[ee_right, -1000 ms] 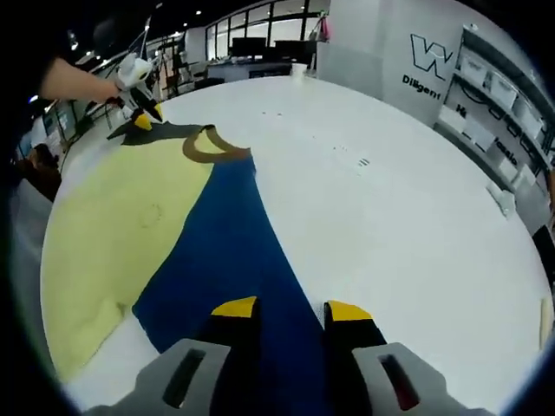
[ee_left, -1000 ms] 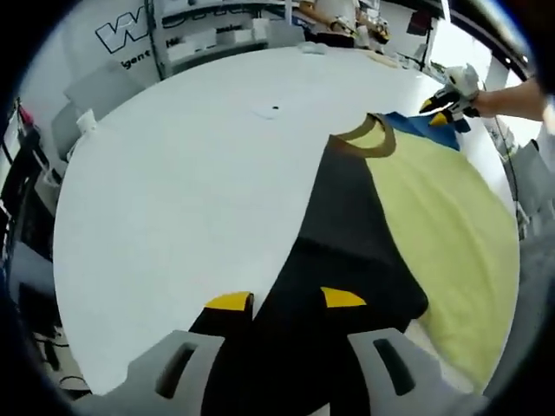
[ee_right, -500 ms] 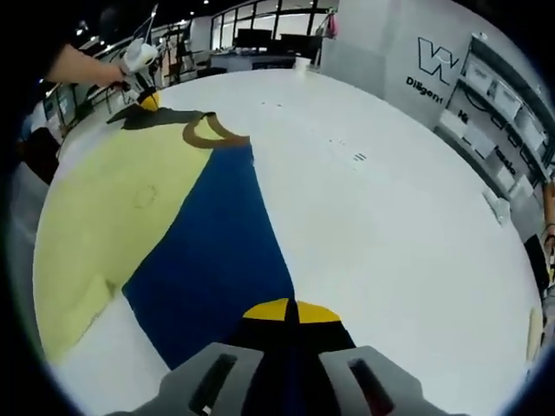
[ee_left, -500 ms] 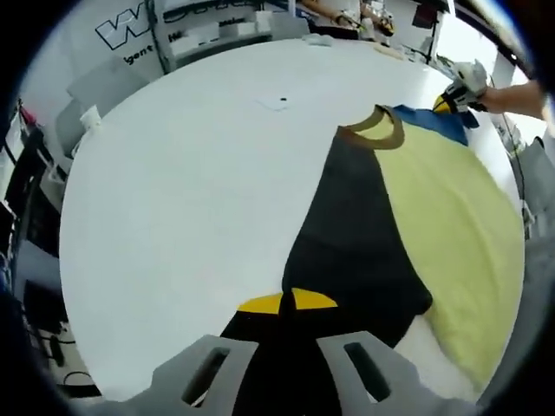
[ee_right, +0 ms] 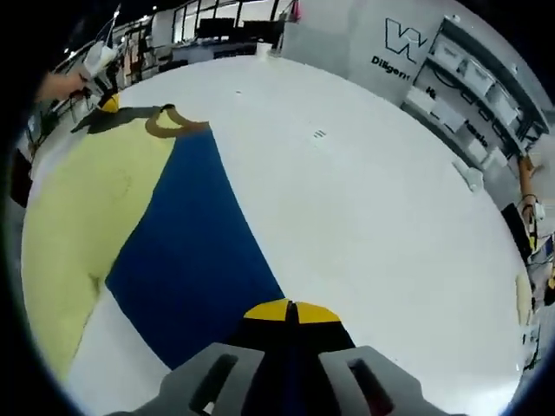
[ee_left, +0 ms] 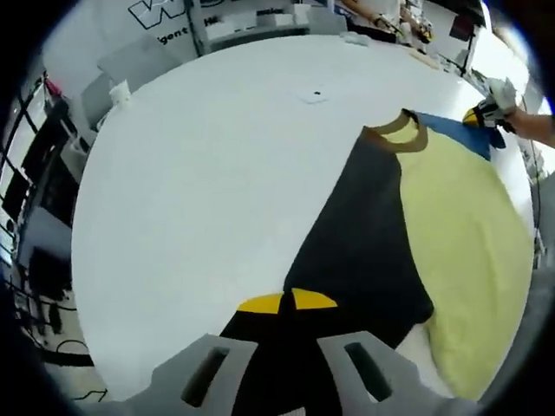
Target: Fold the garment on the visible template until the final outline fits inside the template.
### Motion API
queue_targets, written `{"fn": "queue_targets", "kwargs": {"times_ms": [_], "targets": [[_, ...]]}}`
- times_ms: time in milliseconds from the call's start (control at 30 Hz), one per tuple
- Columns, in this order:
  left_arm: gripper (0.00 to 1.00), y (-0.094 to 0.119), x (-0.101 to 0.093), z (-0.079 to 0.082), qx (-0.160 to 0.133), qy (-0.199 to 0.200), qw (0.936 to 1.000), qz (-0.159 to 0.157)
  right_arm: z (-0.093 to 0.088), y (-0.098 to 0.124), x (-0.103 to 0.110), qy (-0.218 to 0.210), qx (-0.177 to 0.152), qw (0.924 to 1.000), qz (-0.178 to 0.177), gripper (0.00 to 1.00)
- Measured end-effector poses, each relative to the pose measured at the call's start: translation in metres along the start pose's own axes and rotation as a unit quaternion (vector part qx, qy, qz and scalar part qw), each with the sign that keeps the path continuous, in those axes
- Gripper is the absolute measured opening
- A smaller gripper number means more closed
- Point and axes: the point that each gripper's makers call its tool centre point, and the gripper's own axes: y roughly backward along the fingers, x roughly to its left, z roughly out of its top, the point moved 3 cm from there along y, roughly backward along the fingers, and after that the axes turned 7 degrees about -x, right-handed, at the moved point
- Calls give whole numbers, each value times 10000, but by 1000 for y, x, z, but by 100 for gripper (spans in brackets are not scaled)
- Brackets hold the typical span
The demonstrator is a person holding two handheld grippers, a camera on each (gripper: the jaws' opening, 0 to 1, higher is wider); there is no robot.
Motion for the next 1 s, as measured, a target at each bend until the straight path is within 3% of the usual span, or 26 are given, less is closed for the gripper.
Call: {"fn": "queue_targets", "kwargs": {"times_ms": [33, 67, 233, 300, 400, 533, 767, 1000], "targets": [[14, 0, -3, 3, -88, 27, 9999, -47, 3, 0, 4, -149, -88, 9998, 77, 0], [18, 0, -6, 5, -128, 121, 9998, -69, 3, 0, 3, 18, 29, 10000, 5, 0], [35, -1, -6, 24, -388, 2, 9992, -48, 25, -17, 17, -91, -338, 9988, 344, 7], [37, -3, -11, 39, -714, -2, 9971, -272, 34, -23, 23, -8, -400, 9982, 453, 10], [39, -6, -11, 50, -718, -62, 9970, -274, 48, -33, 33, 19, -506, 9967, 638, 14], [42, -19, -21, 64, -772, -33, 9955, -551, 64, -49, 43, 52, -528, 9948, 870, 17], [37, -32, -35, 64, -596, -73, 9942, -889, 65, -59, 55, 170, -382, 9931, 1095, 17], [28, -38, -37, 58, -430, -286, 9950, -859, 58, -65, 55, 287, -267, 9924, 1166, 18]]}}
